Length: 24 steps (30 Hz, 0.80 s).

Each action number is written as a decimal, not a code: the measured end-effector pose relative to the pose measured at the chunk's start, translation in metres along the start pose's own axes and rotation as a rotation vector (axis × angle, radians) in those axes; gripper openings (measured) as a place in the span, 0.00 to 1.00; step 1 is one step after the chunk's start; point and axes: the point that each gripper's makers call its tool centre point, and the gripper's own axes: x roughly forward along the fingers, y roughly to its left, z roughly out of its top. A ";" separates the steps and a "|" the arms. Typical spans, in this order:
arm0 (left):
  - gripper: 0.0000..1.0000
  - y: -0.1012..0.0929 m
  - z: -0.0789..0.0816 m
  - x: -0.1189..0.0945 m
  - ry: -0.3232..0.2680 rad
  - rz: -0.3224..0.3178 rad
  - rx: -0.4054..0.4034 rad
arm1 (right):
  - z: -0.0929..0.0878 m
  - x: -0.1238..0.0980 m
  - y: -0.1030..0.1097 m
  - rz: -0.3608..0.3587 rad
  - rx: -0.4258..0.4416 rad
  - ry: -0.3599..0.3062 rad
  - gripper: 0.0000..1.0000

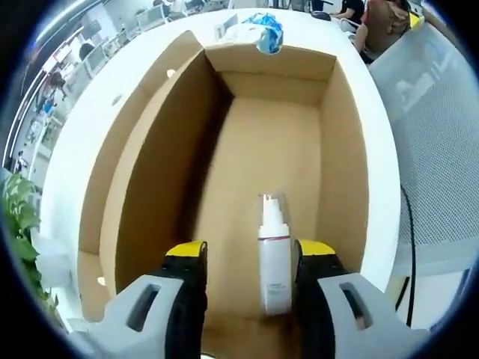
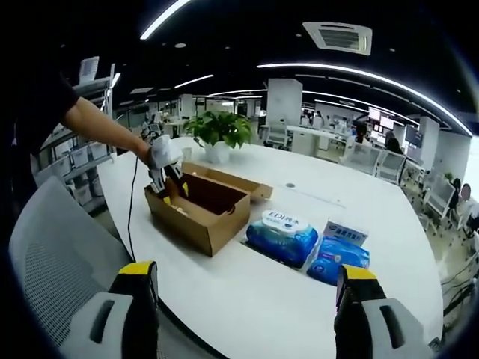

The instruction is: Operate the shoe box by opening the lid, removing the specified soft item, and placing it in the target area until the item is outside and the box remains undamaged.

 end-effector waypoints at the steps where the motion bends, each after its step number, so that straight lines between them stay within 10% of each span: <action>1: 0.43 -0.002 -0.003 0.001 0.010 -0.005 0.008 | 0.000 0.000 0.000 -0.001 0.000 0.000 0.99; 24: 0.20 -0.010 -0.023 0.015 0.082 -0.014 -0.016 | -0.001 0.000 0.000 -0.002 -0.011 0.000 0.97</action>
